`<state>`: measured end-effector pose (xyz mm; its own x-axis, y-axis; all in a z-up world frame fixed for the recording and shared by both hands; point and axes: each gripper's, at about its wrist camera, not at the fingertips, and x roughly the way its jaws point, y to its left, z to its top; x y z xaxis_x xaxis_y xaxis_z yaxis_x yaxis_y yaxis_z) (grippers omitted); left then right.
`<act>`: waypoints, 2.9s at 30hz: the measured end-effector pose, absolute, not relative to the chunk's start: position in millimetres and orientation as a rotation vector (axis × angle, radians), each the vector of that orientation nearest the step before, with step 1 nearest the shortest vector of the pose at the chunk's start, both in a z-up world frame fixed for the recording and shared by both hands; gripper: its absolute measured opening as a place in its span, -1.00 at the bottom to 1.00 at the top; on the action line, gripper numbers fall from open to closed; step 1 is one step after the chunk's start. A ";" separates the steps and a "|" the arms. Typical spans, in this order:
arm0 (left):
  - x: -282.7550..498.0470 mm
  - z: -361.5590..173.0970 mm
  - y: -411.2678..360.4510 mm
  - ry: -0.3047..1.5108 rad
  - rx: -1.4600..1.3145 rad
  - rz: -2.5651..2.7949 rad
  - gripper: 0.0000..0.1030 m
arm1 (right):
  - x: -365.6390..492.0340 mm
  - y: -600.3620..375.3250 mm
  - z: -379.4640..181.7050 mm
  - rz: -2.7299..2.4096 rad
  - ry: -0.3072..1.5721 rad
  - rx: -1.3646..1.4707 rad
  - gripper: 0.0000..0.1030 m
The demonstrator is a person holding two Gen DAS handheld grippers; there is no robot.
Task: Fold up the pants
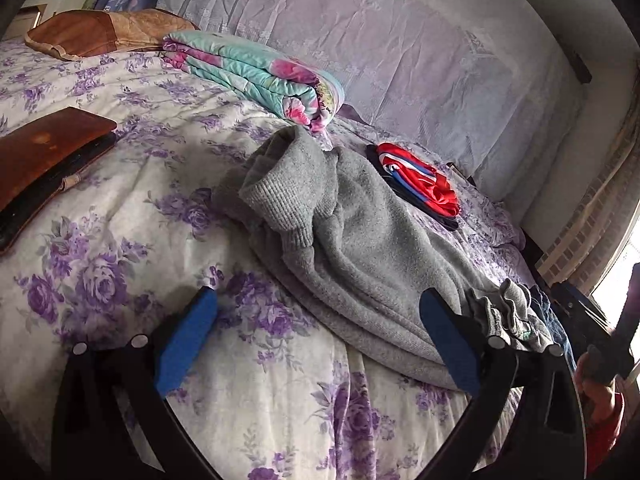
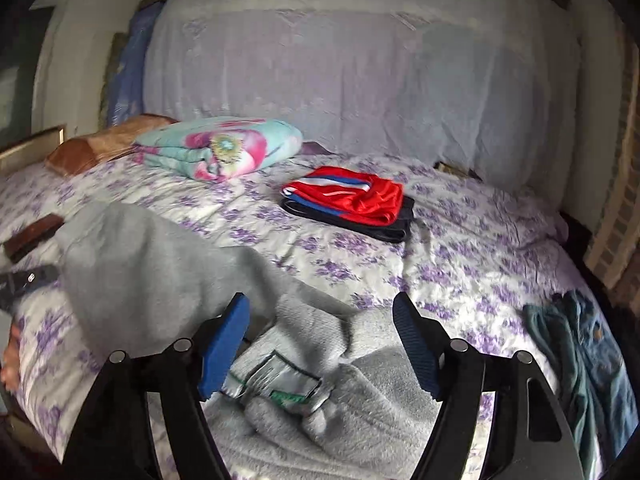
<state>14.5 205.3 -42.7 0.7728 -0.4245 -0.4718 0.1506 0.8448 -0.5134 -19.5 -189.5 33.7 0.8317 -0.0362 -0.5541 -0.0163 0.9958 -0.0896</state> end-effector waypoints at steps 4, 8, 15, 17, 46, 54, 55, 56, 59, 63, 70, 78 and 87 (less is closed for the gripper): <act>17.6 -42.1 204.2 0.641 -0.462 -0.325 0.91 | 18.9 -174.9 -29.0 -0.011 0.793 -0.160 0.72; 28.6 -38.4 201.9 0.708 -0.472 -0.308 0.91 | 13.2 -194.1 -21.5 0.046 0.781 -0.044 0.76; 61.3 -35.9 202.7 0.785 -0.655 -0.339 0.91 | 15.5 -191.1 -24.8 0.083 0.768 -0.015 0.89; 72.7 -38.2 202.2 0.792 -0.690 -0.361 0.91 | 16.1 -193.8 -27.4 0.103 0.764 0.009 0.93; 79.3 -45.9 199.8 0.734 -0.687 -0.284 -0.56 | -46.8 -274.9 1.7 0.008 0.488 0.305 0.93; 52.6 22.0 156.7 0.568 -0.439 -0.271 -0.62 | -24.4 -280.4 -29.0 -0.071 0.773 0.019 0.93; 47.6 35.3 147.0 0.541 -0.413 -0.285 -0.62 | -31.0 -289.4 -22.6 -0.041 0.708 0.083 0.93; 42.6 46.7 136.6 0.517 -0.381 -0.300 -0.62 | -38.8 -299.8 -18.2 -0.014 0.649 0.159 0.93; 24.2 82.9 87.2 0.440 -0.212 -0.347 -0.62 | -65.1 -345.1 -14.4 -0.016 0.485 0.420 0.93; 3.5 107.2 3.1 0.381 -0.021 -0.476 -0.62 | -92.2 -412.0 -38.5 -0.088 0.342 0.801 0.93; -20.2 31.2 -167.9 0.522 0.296 -0.718 -0.57 | -87.8 -417.7 -44.5 -0.082 0.343 0.827 0.93; -38.5 21.2 -122.1 0.530 0.259 -0.726 -0.20 | -88.8 -414.7 -44.2 -0.104 0.342 0.798 0.93; -16.8 42.2 -71.7 0.558 -0.047 -0.729 0.46 | -83.4 -407.1 -39.1 -0.121 0.373 0.734 0.93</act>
<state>-16.8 -71.7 42.2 0.6076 -0.6428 -0.4666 0.6181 0.7516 -0.2305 -83.4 -407.1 -39.1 0.9275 0.0213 -0.3733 0.2369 0.7390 0.6307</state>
